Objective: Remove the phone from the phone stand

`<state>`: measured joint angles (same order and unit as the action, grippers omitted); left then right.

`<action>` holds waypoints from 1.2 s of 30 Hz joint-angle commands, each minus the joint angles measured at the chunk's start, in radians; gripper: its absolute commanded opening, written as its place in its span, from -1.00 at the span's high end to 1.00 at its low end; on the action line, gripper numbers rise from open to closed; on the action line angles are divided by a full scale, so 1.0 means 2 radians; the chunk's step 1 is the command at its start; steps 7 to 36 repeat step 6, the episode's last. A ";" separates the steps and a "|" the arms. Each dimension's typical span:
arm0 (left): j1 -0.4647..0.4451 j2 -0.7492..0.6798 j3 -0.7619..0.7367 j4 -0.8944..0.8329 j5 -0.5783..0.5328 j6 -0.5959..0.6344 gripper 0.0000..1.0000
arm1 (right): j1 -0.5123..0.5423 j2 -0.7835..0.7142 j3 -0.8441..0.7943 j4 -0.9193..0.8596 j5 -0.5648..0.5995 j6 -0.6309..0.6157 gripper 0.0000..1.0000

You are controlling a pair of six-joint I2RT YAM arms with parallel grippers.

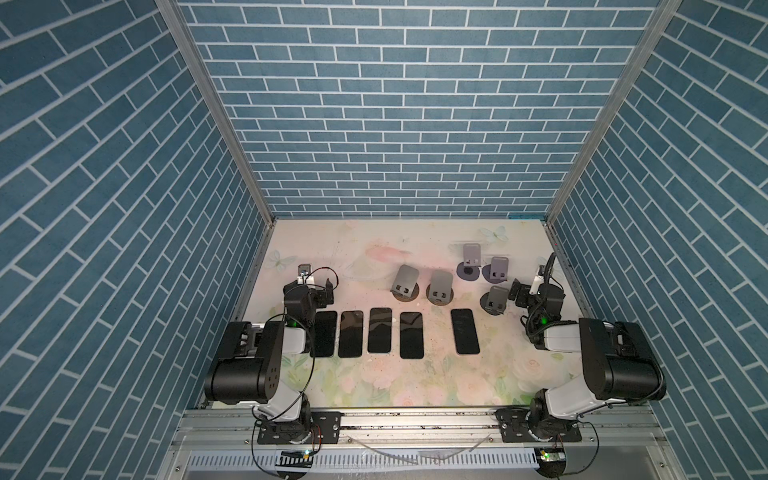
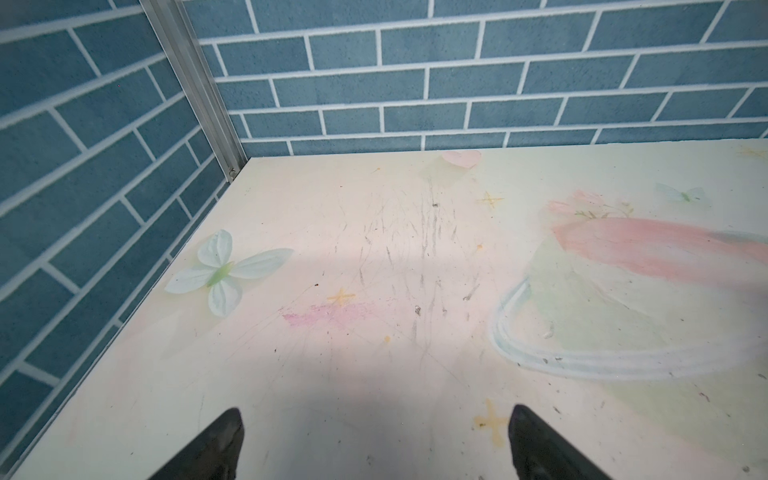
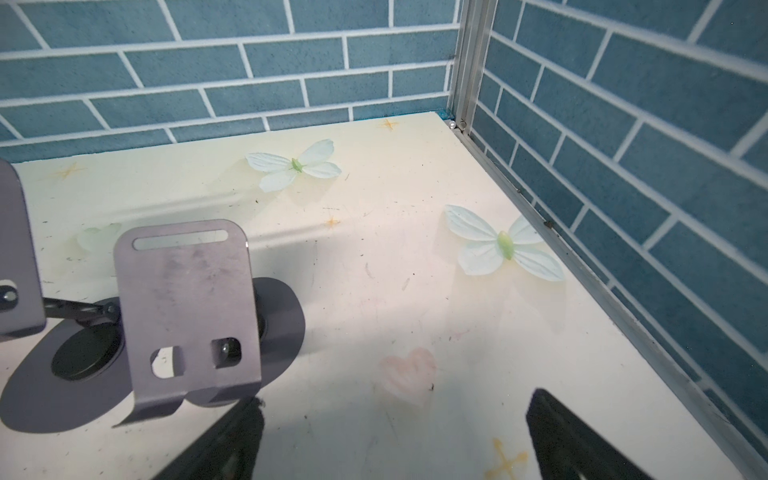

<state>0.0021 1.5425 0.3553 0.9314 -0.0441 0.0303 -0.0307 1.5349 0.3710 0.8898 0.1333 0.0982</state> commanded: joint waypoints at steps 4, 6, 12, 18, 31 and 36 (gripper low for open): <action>-0.001 -0.006 -0.004 0.004 -0.013 0.000 -0.99 | 0.002 0.001 -0.007 0.022 0.002 -0.012 -0.98; -0.001 -0.007 -0.004 0.004 -0.013 0.000 -0.99 | 0.002 0.002 0.000 0.008 0.026 -0.006 -0.98; -0.001 -0.007 -0.004 0.004 -0.013 0.000 -0.99 | 0.002 0.002 0.000 0.008 0.026 -0.006 -0.98; -0.001 -0.007 -0.004 0.004 -0.013 0.000 -0.99 | 0.002 0.002 0.000 0.008 0.026 -0.006 -0.98; -0.001 -0.007 -0.004 0.004 -0.013 0.000 -0.99 | 0.002 0.002 0.000 0.008 0.026 -0.006 -0.98; -0.001 -0.007 -0.004 0.004 -0.013 0.000 -0.99 | 0.002 0.002 0.000 0.008 0.026 -0.006 -0.98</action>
